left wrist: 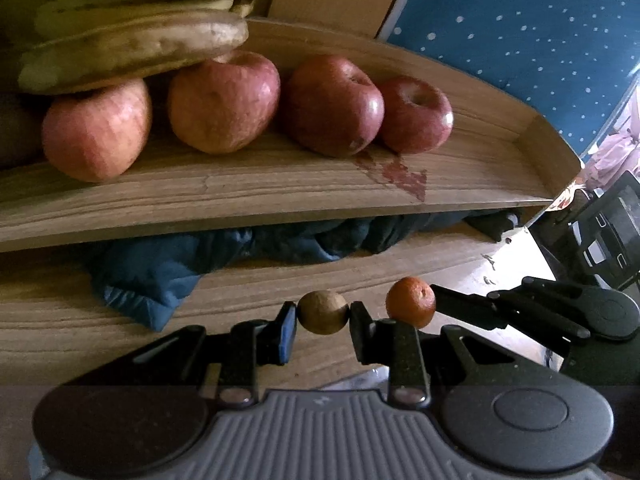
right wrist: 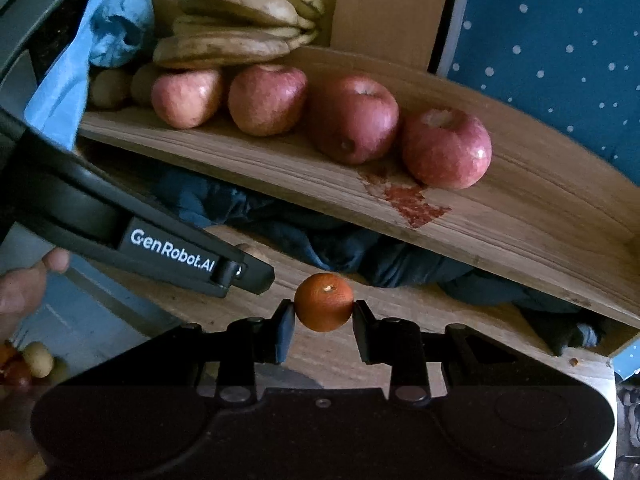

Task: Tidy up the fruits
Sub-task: 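Carry the brown fruit with the left tool over the tray while the right tool carries the orange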

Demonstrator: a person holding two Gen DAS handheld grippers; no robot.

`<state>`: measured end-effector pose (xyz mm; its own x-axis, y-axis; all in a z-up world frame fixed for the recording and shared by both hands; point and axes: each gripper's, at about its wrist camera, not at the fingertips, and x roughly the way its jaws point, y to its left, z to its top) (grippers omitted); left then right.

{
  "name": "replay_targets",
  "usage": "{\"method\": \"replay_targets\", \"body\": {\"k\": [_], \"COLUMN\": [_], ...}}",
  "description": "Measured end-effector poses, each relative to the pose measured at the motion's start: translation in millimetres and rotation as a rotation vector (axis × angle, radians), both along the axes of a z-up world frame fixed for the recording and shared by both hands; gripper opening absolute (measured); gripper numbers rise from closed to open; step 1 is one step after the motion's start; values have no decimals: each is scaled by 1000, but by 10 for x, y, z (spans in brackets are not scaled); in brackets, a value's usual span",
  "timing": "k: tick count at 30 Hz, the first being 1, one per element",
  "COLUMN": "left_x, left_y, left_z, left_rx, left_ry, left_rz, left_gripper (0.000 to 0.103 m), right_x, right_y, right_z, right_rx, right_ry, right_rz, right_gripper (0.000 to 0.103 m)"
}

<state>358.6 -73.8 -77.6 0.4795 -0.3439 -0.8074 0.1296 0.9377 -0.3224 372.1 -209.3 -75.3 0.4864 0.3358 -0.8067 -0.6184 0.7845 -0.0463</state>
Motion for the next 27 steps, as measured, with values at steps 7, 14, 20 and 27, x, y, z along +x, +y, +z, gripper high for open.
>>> {"method": "replay_targets", "body": {"k": [7, 14, 20, 27], "left_x": [-203, -439, -654, -857], "left_y": [25, 22, -14, -64], "left_z": [118, 169, 212, 230], "left_rx": [10, 14, 20, 22], "left_ry": [-23, -25, -21, -19], "left_rz": [1, 10, 12, 13], "left_gripper": [31, 31, 31, 31], "right_x": [-315, -619, -813, -1007], "right_y": [-155, -247, -294, -345], "right_z": [165, 284, 336, 387], "right_rx": [17, 20, 30, 40], "right_ry": [-15, -18, -16, -17], "right_rz": [4, 25, 32, 51], "right_gripper": [33, 33, 33, 33]}}
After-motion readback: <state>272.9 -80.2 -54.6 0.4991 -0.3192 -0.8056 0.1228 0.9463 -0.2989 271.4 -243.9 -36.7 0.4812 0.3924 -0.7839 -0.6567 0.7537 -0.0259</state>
